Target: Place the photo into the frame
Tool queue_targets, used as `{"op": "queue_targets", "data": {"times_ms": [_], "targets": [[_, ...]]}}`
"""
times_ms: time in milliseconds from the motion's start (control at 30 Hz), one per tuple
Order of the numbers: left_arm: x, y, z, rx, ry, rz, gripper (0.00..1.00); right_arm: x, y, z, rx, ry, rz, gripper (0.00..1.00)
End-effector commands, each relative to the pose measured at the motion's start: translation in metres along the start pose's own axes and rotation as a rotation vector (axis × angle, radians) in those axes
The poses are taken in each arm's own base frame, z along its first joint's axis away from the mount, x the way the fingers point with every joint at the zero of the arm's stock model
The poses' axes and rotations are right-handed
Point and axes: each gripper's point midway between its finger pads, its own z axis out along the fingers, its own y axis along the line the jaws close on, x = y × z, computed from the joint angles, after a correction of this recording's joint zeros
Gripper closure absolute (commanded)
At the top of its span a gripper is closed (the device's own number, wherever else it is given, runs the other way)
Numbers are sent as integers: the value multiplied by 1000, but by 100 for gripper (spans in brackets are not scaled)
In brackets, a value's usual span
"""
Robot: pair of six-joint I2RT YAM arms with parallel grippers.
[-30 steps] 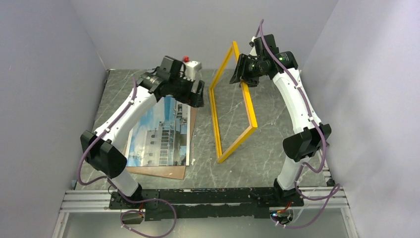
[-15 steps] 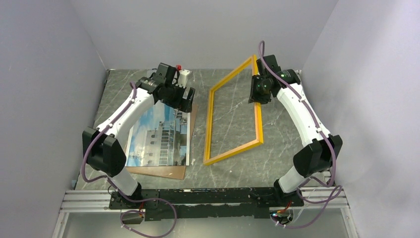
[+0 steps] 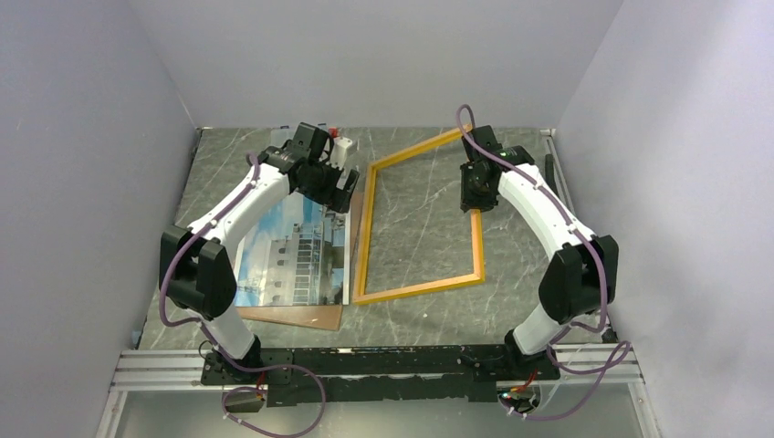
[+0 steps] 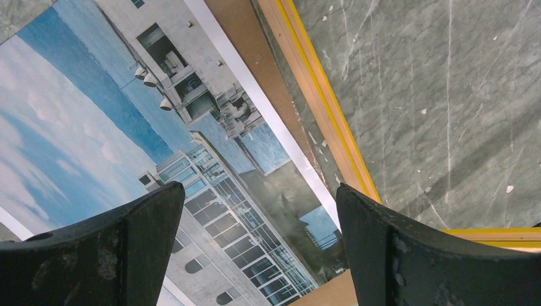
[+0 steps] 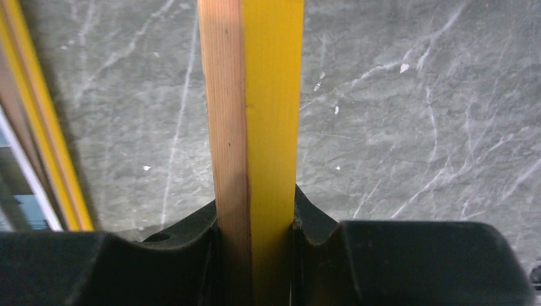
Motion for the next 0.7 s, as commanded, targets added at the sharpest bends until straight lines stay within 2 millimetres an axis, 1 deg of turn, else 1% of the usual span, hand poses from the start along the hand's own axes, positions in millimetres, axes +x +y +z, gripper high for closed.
{"op": "queue_targets", "data": {"times_ms": [0, 100, 133, 200, 233, 300, 433, 500, 533, 667], "targets": [[-3, 7, 1, -27, -22, 34, 5, -10, -11, 12, 79, -35, -62, 83], [4, 8, 7, -29, -6, 38, 5, -13, -12, 15, 90, -33, -77, 81], [9, 9, 11, -27, 7, 39, 5, -14, -13, 16, 97, -29, -78, 78], [16, 10, 19, -25, 27, 43, 5, -11, -15, 21, 118, -5, -78, 68], [19, 11, 23, -29, 32, 47, 5, -9, -15, 24, 122, 7, -78, 66], [24, 17, 33, -49, 36, 63, 5, -4, -17, 31, 137, 21, -69, 64], [35, 21, 45, -41, 56, 67, 5, 4, -19, 44, 151, 34, -49, 65], [38, 21, 50, -33, 62, 64, 5, 8, -20, 47, 161, 46, -34, 68], [40, 21, 52, -31, 65, 61, 5, 8, -18, 48, 150, 45, -30, 69], [40, 21, 57, -22, 69, 49, 5, 14, -23, 56, 179, 44, -15, 78]]}}
